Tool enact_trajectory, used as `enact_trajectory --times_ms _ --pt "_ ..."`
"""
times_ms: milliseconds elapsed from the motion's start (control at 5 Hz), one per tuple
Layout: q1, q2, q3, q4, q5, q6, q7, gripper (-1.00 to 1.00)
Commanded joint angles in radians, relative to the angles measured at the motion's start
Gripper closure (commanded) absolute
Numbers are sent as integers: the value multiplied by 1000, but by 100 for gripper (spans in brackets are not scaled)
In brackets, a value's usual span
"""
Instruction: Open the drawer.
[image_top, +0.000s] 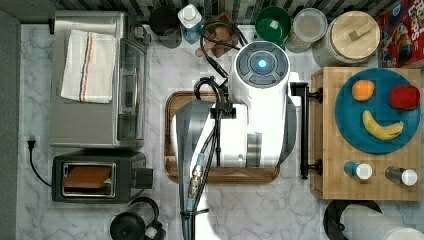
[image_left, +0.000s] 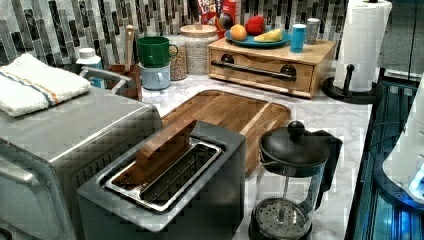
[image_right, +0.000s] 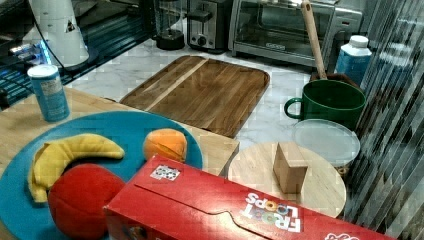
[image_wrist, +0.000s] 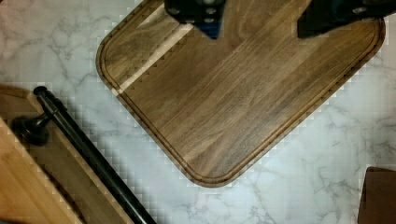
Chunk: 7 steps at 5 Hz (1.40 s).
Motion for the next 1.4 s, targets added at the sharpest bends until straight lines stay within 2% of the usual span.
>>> enact_trajectory --times_ms 200,400,600,1000,1400 --pt "-6 1 6 0 -1 1 -3 -100" --pt "-8 -6 15 -22 -17 27 -8 -100" --pt "-13 -13 3 -53 -30 47 -111 -100" --pt "-48 -15 -25 -84 -76 86 -418 -100" --pt "-34 -31 -111 -154 -118 219 -680 -100"
